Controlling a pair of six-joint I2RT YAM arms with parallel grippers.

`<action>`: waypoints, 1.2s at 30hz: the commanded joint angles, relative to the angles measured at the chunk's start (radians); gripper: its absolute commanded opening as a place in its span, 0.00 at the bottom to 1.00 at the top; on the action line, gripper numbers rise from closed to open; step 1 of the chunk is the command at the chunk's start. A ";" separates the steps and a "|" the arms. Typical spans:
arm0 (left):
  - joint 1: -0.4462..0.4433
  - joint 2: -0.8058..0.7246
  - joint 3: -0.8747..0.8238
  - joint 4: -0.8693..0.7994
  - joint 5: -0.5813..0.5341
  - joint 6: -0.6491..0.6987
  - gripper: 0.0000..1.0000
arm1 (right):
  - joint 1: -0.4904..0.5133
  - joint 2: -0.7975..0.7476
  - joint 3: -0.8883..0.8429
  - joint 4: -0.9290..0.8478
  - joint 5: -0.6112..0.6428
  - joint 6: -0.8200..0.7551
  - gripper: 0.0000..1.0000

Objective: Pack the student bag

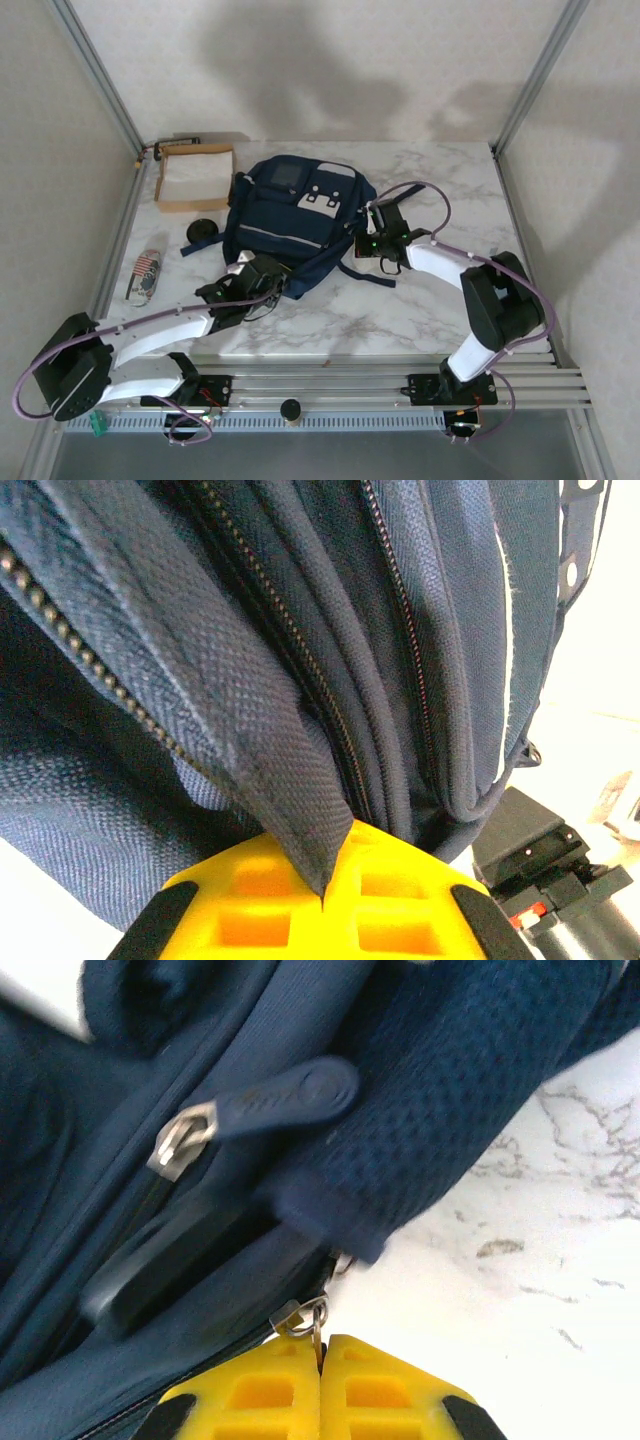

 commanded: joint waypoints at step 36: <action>-0.022 0.065 0.315 -0.279 -0.139 0.481 0.47 | -0.017 0.070 0.256 -0.134 -0.076 0.327 0.63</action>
